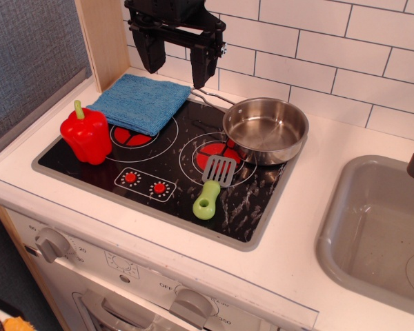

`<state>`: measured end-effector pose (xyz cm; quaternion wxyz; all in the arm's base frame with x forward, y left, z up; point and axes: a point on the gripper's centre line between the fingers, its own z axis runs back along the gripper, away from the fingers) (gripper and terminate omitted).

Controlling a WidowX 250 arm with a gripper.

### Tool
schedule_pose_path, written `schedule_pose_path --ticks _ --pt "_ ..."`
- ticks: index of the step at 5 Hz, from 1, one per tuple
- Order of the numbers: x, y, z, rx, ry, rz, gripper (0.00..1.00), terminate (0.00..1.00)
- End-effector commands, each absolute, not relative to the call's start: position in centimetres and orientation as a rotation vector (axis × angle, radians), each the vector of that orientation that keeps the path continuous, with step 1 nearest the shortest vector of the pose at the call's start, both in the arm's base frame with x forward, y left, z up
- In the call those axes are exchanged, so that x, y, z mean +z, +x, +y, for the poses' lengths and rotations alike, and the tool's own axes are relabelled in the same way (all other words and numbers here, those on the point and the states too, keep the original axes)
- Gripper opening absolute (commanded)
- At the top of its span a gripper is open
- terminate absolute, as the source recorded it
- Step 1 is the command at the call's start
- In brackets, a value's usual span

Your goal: Put the green spatula on the blue rag.

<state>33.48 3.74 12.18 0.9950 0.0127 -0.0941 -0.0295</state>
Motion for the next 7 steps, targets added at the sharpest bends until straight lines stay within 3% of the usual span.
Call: schedule_pose_path --ticks 1,3,5,7 --pt "12.2 33.5 3.7 -0.059 0.026 -0.189 1.0 0.0" --pt "9.5 30.3 1.7 -0.066 0.047 -0.211 1.0 0.0" --pt "3.3 27.9 -0.6 -0.014 0.087 -0.137 1.0 0.0" --pt "0.5 27.4 -2.8 0.002 0.061 -0.103 1.0 0.0"
